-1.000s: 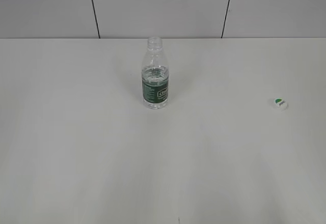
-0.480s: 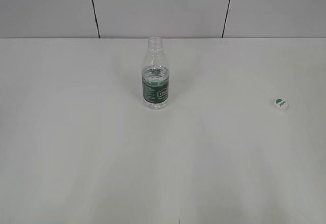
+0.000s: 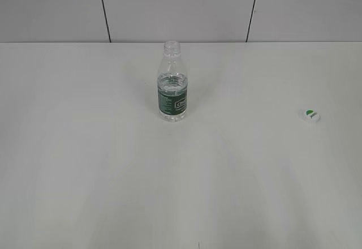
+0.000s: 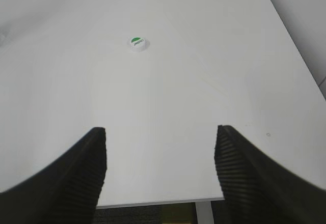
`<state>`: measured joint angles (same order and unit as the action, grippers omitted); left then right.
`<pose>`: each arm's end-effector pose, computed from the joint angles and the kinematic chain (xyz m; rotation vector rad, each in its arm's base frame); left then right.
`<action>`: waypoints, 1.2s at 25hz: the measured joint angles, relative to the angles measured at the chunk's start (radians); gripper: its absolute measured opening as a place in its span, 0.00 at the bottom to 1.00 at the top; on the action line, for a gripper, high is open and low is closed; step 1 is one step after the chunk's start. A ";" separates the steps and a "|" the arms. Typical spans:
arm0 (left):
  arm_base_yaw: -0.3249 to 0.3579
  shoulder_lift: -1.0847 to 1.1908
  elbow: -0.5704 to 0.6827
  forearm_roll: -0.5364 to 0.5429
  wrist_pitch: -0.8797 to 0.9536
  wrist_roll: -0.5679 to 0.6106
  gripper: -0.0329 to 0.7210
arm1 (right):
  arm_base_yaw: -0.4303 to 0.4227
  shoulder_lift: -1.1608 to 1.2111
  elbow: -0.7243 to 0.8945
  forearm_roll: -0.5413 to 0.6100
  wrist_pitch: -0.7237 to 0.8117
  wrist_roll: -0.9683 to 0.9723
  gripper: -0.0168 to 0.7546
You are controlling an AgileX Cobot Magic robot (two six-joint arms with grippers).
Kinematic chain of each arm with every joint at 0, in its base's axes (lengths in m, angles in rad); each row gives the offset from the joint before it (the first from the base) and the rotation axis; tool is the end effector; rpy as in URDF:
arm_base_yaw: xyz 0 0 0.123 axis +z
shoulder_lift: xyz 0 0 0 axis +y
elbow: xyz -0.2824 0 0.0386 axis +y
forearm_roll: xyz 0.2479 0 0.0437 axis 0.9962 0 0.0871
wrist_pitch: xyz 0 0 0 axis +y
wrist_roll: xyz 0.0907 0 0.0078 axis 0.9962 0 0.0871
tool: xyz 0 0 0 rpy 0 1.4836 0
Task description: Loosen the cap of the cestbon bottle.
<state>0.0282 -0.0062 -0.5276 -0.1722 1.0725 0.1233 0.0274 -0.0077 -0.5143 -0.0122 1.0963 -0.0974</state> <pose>-0.0099 -0.0140 0.2847 0.1082 2.0093 -0.1086 -0.0092 -0.0012 0.2782 -0.1274 2.0544 -0.0580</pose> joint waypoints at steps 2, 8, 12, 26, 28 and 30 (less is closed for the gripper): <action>-0.006 0.000 0.000 0.000 -0.001 0.000 0.62 | 0.000 0.000 0.000 0.000 0.000 0.000 0.68; -0.023 0.000 0.000 -0.001 -0.002 0.000 0.62 | 0.000 0.000 0.000 -0.001 0.000 0.000 0.68; -0.080 0.000 0.001 -0.001 -0.003 0.000 0.62 | 0.000 0.000 0.000 -0.001 0.000 -0.001 0.68; -0.122 -0.001 0.001 0.003 -0.003 0.000 0.62 | 0.000 0.000 0.000 -0.001 -0.002 -0.002 0.68; -0.122 -0.001 0.001 0.024 -0.003 -0.006 0.62 | 0.000 0.000 0.000 -0.001 -0.002 -0.002 0.68; -0.122 -0.001 0.001 0.050 -0.003 -0.026 0.62 | 0.000 0.000 0.000 -0.001 -0.002 -0.002 0.68</action>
<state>-0.0940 -0.0070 -0.5268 -0.1218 1.0693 0.0969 0.0274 -0.0077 -0.5140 -0.0129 1.0943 -0.0994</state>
